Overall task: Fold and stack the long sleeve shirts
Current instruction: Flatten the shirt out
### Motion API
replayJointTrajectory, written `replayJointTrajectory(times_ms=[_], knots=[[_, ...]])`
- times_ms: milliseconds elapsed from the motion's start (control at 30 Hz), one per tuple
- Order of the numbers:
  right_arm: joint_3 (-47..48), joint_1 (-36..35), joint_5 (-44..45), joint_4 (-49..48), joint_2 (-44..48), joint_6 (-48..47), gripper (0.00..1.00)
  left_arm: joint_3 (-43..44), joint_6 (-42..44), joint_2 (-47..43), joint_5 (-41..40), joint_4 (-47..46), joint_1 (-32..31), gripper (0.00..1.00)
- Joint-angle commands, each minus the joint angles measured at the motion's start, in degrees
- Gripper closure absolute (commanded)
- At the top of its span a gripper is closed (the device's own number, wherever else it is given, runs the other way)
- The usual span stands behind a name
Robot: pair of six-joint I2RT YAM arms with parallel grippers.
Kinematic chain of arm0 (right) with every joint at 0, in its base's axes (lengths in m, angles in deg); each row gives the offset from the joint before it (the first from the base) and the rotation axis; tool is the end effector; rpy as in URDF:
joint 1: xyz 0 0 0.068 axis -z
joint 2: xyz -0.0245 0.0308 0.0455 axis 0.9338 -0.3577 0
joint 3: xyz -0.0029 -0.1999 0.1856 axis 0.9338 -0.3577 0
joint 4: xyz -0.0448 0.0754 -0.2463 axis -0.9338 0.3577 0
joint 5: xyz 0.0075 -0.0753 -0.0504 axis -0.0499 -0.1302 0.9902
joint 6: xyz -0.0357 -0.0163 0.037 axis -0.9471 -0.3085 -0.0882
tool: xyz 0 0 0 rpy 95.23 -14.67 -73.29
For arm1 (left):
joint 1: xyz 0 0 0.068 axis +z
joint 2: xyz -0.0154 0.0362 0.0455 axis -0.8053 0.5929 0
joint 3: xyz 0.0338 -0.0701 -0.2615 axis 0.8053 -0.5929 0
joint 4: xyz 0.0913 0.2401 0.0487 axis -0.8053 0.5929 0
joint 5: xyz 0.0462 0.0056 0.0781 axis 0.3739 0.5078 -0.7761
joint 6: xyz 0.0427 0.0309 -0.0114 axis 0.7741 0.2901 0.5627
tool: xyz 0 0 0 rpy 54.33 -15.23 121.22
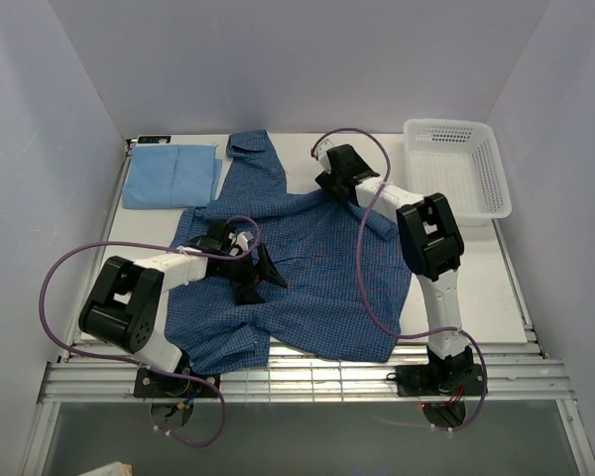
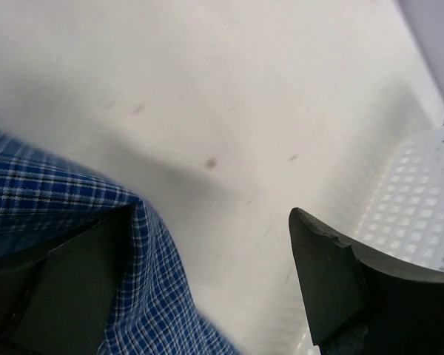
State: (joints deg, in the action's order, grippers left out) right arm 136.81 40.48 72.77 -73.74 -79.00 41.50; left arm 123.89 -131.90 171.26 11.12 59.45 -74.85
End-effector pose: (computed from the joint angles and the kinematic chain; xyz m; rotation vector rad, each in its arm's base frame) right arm 0.4325 0.2201 0.1786 -0.8761 2.0724 -0.4273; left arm 0.2330 -0.1139 0.1339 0.3663 -2.8680 1.1419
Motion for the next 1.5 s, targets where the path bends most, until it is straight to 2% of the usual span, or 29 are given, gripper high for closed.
replayJointTrajectory(times_ms=[0,133,233,267,333,400,467,567,633,667,700,800,967,1100,1200,1333,1467], knots=[[11.47,3.33,12.14,-5.45,-6.3,2.59,0.09,-1.21,2.9,2.39,-6.4,4.87,-0.5,0.02],[19.58,4.39,5.48,-1.14,-9.13,2.6,0.1,0.46,3.6,1.87,-5.87,5.05,-0.5,0.02],[19.5,4.39,2.4,-2.63,-6.85,-0.03,0.1,1.6,4.39,0.82,-5.79,5.31,-0.5,0.02],[18.97,4.47,1.09,-3.5,-5.19,-4.31,0.1,1.69,4.57,0.2,-5.79,5.57,-0.5,0.02],[18.35,4.56,2.21,-5.35,-3.6,-7.07,0.1,1.78,4.92,-0.5,-5.53,5.93,-0.5,0.02],[18.79,4.56,3.01,-3.96,-0.96,-6.82,0.1,2.13,4.84,-2.34,-5.35,5.93,-0.5,0.02],[17.4,4.39,-2.66,1.65,3.5,-4.11,0.1,5.09,5.1,-3.92,-5.35,6.28,-0.5,0.02],[9.5,3.25,-9.99,7.46,12.38,3.97,0.1,10.37,6.94,-5.25,-6.74,8.21,-0.5,0.02],[2.83,2.46,-13.41,8.79,17.57,12.32,0.1,16.26,8.34,-5.87,-12.27,10.31,-0.5,0.02],[-4.43,2.37,-17.08,8.79,22.73,14.87,0.1,18.37,8.78,-5.61,-14.99,11.19,-0.5,0.02],[-7.89,2.28,-18.6,8.71,25.21,19.16,0.1,22.13,9.14,-4.56,-20.06,11.98,-0.41,0.02],[-18.45,2.1,-20.72,9.49,32.43,25.07,0.1,29.34,10.02,-1.22,-29.91,16.29,0.38,0.02],[-26.46,2.01,-21.43,14.68,37.27,31.67,0.1,34.56,11.51,9.32,-31.72,18.23,2.31,0.02],[-32.18,2.1,-24.06,14.07,37.28,33.52,0.1,35.79,13.44,14.34,-30.49,18.14,2.32,0.02],[-33.68,2.01,-24.86,13.54,34.04,33.79,0.09,36.05,14.24,16.8,-31.45,17.71,2.32,0.02],[-31.66,2.71,-22.92,13.71,28.06,32.3,0.09,38.68,15.21,22.6,-31.8,16.56,2.4,0.02],[-26.49,6.05,-23.71,13.97,20.43,30.02,0.09,45.01,14.5,29.8,-31.19,16.39,3.28,0.02]])
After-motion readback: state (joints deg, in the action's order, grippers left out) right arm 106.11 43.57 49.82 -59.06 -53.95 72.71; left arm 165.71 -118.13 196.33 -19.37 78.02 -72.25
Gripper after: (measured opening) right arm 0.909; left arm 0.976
